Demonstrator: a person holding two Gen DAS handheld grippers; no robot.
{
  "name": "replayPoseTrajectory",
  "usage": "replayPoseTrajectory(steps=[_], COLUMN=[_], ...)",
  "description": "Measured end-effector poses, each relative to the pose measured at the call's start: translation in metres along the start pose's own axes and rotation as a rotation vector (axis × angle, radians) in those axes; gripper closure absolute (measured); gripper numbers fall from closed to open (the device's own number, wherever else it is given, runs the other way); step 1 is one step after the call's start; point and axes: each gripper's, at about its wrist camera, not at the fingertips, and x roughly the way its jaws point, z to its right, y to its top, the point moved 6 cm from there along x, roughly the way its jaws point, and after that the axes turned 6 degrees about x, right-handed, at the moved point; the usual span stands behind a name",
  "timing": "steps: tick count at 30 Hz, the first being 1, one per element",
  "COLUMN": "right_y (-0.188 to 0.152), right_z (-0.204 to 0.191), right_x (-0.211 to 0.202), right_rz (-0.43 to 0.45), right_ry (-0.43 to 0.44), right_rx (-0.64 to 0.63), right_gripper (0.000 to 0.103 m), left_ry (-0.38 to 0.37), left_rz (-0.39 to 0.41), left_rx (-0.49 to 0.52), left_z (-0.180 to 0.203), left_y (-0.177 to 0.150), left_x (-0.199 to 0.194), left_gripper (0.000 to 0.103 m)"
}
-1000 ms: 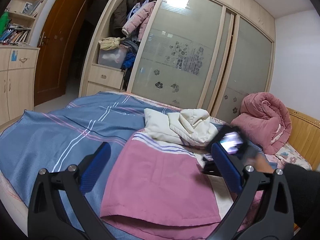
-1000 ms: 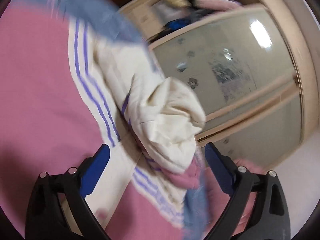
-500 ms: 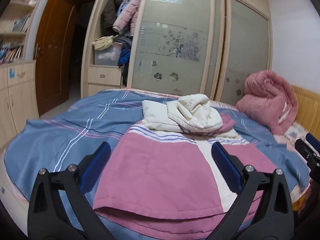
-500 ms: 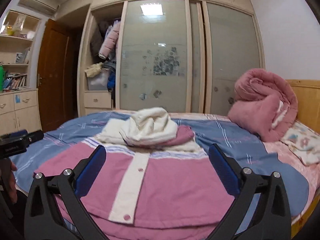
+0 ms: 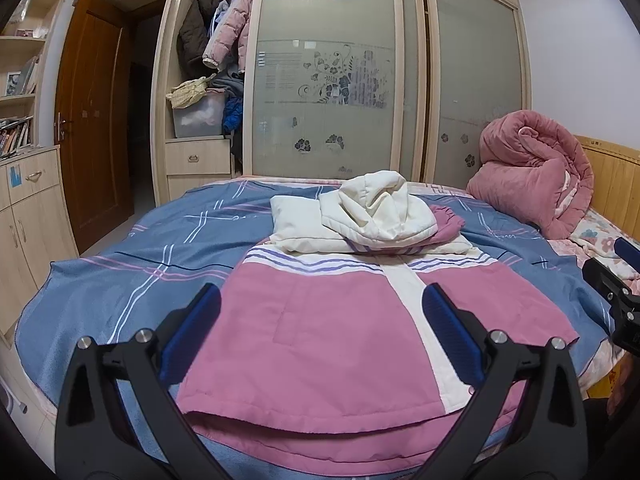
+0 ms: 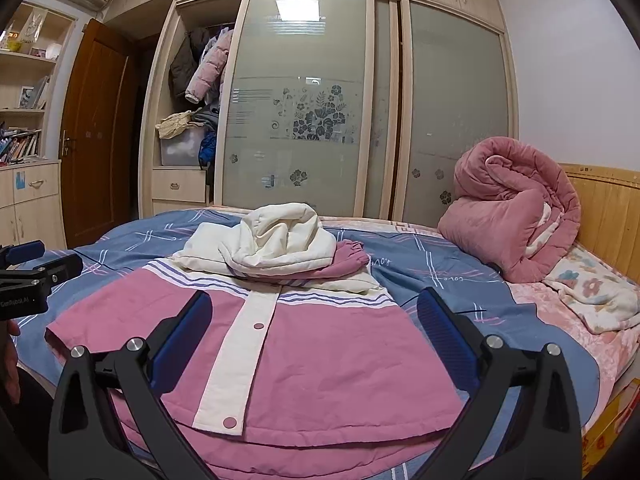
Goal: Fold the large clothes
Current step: 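Lay the hood back onto the folded chest with the right tool, release, then grasp the pink jacket hem with both tools and lift it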
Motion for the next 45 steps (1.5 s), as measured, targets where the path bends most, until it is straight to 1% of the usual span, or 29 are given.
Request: replayPoseTrajectory(steps=[7,16,19,20,21,22,24,25,27,28,29,30,32,33,34,36,37,38,39,41,43,45], right_y=[0.000,0.000,0.001,0.001,0.000,-0.003,-0.020,-0.033,-0.071,-0.086,-0.109,-0.130,-0.157,-0.168,-0.181,-0.196,-0.201,-0.206,-0.209,-0.215,-0.218,-0.215], right_z=[0.007,0.008,0.009,0.010,0.011,0.010,0.004,0.000,-0.008,-0.010,-0.012,-0.013,-0.010,-0.007,-0.004,0.000,0.002,0.003,0.004,0.004,0.002,-0.001], right_x=[0.002,0.002,-0.005,-0.010,-0.013,-0.015,-0.014,-0.014,-0.012,-0.011,-0.011,-0.008,-0.004,-0.001,0.003,0.009,0.011,0.013,0.016,0.022,0.026,0.030], right_rz=[-0.014,-0.010,0.004,0.019,0.029,0.034,0.002,-0.007,0.001,0.014,0.041,0.053,0.059,0.061,0.059,0.048,0.047,0.048,0.046,0.042,0.049,0.073], right_ry=[0.006,0.007,0.051,0.081,0.093,0.101,0.097,0.084,0.013,-0.011,-0.040,-0.058,-0.071,-0.074,-0.079,-0.081,-0.081,-0.084,-0.087,-0.088,-0.096,-0.107], right_rx=[0.039,0.031,-0.004,-0.041,-0.075,-0.133,-0.339,-0.443,-0.716,-0.808,-0.942,-1.049,-1.153,-1.188,-1.218,-1.239,-1.241,-1.241,-1.236,-1.231,-1.245,-1.242], right_gripper=[0.001,0.001,0.001,0.001,0.001,0.001,0.001,0.001,0.001,0.001,0.001,0.001,0.001,0.001,0.001,0.001,0.001,0.001,0.001,0.001,0.001,0.001], left_ry=[-0.002,-0.010,-0.031,-0.049,-0.064,-0.087,-0.118,-0.133,-0.123,-0.096,-0.063,-0.024,0.035,0.047,0.054,0.052,0.059,0.077,0.091,0.081,0.080,0.088], left_rz=[0.001,-0.002,0.006,0.011,0.013,0.007,-0.022,-0.045,-0.058,-0.045,-0.024,0.003,0.036,0.033,0.013,-0.024,-0.055,-0.066,-0.063,-0.066,-0.091,-0.107], left_rx=[-0.001,0.011,0.040,0.058,0.071,0.102,0.175,0.248,0.406,0.547,0.678,0.810,0.980,1.021,1.057,1.077,1.099,1.120,1.133,1.145,1.170,1.203], left_z=[0.000,0.001,0.000,-0.002,-0.003,-0.004,-0.005,-0.002,0.009,0.019,0.028,0.036,0.042,0.043,0.042,0.037,0.034,0.033,0.033,0.034,0.035,0.036], left_y=[0.001,0.000,-0.001,-0.001,-0.002,-0.004,-0.009,-0.015,-0.027,-0.039,-0.052,-0.067,-0.093,-0.103,-0.116,-0.133,-0.142,-0.145,-0.147,-0.151,-0.158,-0.165], left_x=[0.002,0.001,-0.004,-0.008,-0.010,-0.013,-0.016,-0.016,-0.016,-0.017,-0.017,-0.017,-0.016,-0.014,-0.012,-0.007,-0.003,0.000,0.001,0.003,0.010,0.016], left_gripper=[0.002,0.002,0.002,0.002,0.002,0.002,0.002,0.002,0.002,0.002,0.002,0.002,0.002,0.002,0.002,0.002,0.002,0.002,0.002,0.002,0.002,0.002])
